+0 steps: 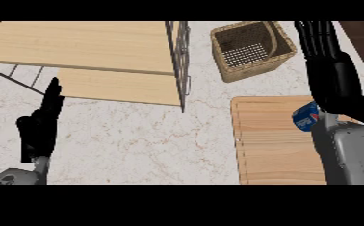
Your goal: Pick the can from the cutting board and place it in the basket
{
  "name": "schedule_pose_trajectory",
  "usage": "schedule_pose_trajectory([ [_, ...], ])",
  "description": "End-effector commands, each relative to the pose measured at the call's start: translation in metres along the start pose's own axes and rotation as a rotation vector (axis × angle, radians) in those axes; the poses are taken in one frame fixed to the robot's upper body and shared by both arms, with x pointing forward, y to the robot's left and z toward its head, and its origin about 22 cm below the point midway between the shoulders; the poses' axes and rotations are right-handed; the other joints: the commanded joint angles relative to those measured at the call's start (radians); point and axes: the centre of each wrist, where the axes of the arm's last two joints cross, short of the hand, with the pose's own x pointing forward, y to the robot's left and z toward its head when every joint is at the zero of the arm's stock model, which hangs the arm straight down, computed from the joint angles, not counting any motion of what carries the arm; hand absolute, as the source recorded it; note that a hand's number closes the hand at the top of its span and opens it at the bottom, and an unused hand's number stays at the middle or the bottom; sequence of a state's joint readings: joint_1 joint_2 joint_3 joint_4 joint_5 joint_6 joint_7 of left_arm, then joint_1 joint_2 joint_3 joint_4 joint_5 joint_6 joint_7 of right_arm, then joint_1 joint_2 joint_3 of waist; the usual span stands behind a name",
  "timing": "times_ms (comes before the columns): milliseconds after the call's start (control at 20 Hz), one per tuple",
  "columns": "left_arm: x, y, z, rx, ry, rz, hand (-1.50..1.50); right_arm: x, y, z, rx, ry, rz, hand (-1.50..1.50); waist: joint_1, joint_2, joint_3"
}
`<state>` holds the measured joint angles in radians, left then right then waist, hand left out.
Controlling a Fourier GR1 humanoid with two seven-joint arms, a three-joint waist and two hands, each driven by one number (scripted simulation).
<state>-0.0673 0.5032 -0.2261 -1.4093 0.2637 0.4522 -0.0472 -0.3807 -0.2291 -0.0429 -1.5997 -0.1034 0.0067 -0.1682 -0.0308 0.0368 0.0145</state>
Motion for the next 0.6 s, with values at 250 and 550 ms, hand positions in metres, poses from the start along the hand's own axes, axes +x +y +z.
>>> schedule_pose_trajectory([
  [250, 0.039, -0.046, 0.010, -0.050, -0.172, 0.234, 0.00, 0.005, -0.126, 0.065, 0.065, 0.240, -0.025, 1.50, -0.019, -0.044, -0.013],
  [550, 0.040, -0.051, 0.018, -0.122, -0.156, 0.283, 0.00, 0.024, -0.026, 0.112, 0.252, 0.183, 0.125, -1.50, 0.004, -0.044, -0.016],
])
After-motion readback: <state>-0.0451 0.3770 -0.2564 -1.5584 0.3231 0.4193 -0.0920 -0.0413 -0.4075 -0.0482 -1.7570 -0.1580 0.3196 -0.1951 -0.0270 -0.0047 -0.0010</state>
